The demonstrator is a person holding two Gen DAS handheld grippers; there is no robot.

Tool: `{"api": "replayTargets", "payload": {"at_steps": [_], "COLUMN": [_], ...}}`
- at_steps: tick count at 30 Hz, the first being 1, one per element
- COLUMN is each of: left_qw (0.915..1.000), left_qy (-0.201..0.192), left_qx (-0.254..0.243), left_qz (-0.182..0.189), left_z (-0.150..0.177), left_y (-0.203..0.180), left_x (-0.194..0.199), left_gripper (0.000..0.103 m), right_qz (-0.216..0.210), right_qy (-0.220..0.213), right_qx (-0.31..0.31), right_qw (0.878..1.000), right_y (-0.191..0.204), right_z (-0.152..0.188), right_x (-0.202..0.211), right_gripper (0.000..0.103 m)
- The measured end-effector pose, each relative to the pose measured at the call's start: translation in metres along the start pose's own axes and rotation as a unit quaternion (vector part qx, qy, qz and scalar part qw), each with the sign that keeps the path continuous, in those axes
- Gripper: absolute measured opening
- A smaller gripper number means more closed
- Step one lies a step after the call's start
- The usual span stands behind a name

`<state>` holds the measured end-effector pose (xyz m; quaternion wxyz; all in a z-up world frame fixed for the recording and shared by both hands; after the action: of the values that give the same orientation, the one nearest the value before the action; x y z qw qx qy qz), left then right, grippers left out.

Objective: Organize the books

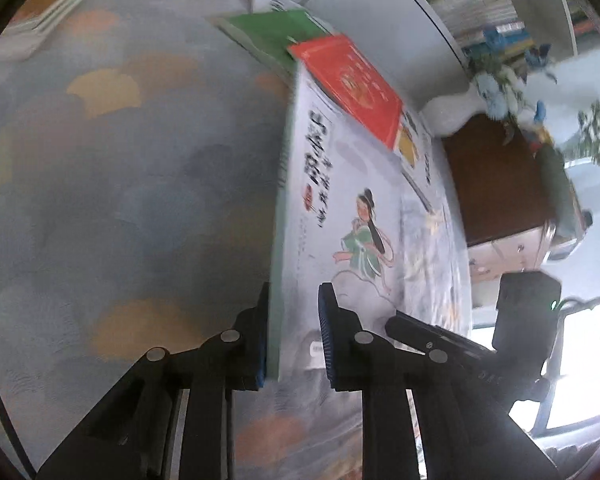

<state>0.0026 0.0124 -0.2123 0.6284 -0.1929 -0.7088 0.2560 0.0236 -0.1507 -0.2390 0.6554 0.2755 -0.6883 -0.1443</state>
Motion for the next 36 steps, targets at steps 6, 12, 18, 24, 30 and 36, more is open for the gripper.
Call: {"api": "replayTargets", "payload": {"at_steps": [6, 12, 18, 24, 30, 36], "left_qw": [0.9979, 0.9841, 0.9770, 0.9978, 0.9979, 0.9974], "left_qy": [-0.001, -0.004, 0.025, 0.037, 0.046, 0.019], "left_qx": [0.007, 0.029, 0.053, 0.016, -0.045, -0.067], "left_qz": [0.064, 0.175, 0.205, 0.053, 0.013, 0.014], "left_z": [-0.008, -0.018, -0.015, -0.009, -0.006, -0.011], "left_y": [-0.023, -0.042, -0.038, -0.017, -0.014, 0.004], "left_x": [-0.001, 0.022, 0.013, 0.013, 0.031, 0.081], "left_gripper": [0.014, 0.014, 0.014, 0.013, 0.013, 0.013], "right_qz": [-0.033, -0.134, -0.287, -0.187, 0.026, 0.113], "right_qy": [0.012, 0.023, 0.003, -0.026, -0.041, -0.074], "right_qx": [-0.024, -0.077, -0.139, -0.097, 0.077, 0.189], "right_qw": [0.999, 0.988, 0.948, 0.977, 0.996, 0.973], "right_y": [-0.008, -0.016, -0.011, 0.003, 0.062, 0.131], "right_z": [0.000, 0.017, 0.004, -0.011, -0.002, 0.003], "right_x": [0.004, 0.018, 0.010, 0.013, 0.021, 0.033], "right_gripper": [0.026, 0.064, 0.061, 0.025, 0.024, 0.025]}}
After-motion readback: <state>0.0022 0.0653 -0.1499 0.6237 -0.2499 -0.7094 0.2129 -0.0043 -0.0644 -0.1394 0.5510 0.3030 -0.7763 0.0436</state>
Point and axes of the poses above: each gripper's, at about its wrist camera, not at the fingertips, and x roughly against the way its jaws point, y to its left, z to its underside, the point moved 8 cm from there along -x, roughly the way its jaws point, and after that the axes turned 13 degrees about y, right-handed, at the moved point
